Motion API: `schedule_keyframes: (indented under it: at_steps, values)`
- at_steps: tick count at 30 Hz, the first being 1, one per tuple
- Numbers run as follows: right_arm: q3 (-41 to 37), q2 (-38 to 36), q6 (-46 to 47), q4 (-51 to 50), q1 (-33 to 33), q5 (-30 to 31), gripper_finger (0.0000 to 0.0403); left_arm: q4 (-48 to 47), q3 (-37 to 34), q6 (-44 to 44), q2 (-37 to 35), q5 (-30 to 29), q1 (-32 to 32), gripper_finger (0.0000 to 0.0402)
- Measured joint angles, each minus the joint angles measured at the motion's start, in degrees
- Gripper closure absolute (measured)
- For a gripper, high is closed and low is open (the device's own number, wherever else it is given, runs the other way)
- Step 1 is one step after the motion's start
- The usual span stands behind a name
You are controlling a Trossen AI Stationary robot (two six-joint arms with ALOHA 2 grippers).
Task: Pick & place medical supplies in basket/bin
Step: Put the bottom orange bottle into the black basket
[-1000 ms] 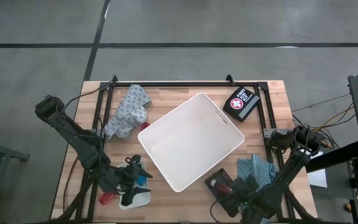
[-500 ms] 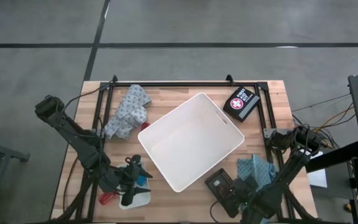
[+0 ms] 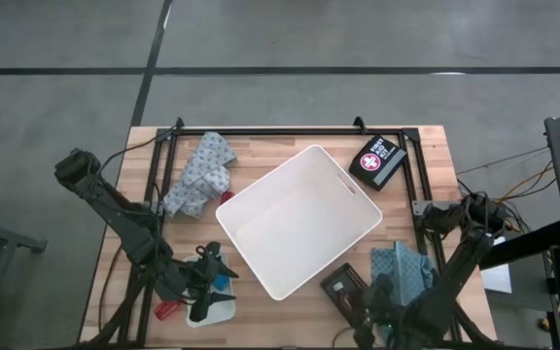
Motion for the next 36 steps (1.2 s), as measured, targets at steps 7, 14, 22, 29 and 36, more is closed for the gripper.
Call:
schedule_keyframes:
  at_steps: [7,14,22,29,36]
  values:
    - [1.6,0.0,-23.9,9.5,-0.1,7.9,0.0133,0.0,0.0,0.0,0.0,0.0,0.0,0.0141]
    - [1.3,-0.1,-49.7,26.8,-4.3,0.0,0.0124,0.0,0.0,0.0,0.0,0.0,0.0,0.014]
    - [1.3,-0.1,-61.4,32.7,-6.6,-2.1,0.011,0.0,0.0,0.0,0.0,0.0,0.0,0.0141]
    - [0.7,-0.1,-67.3,35.9,-8.0,-3.9,0.0108,0.0,0.0,0.0,0.0,0.0,0.0,0.014]
    - [0.6,-0.1,-68.0,36.1,-8.4,-3.8,0.011,0.0,0.0,0.0,0.0,0.0,0.0,0.0141]
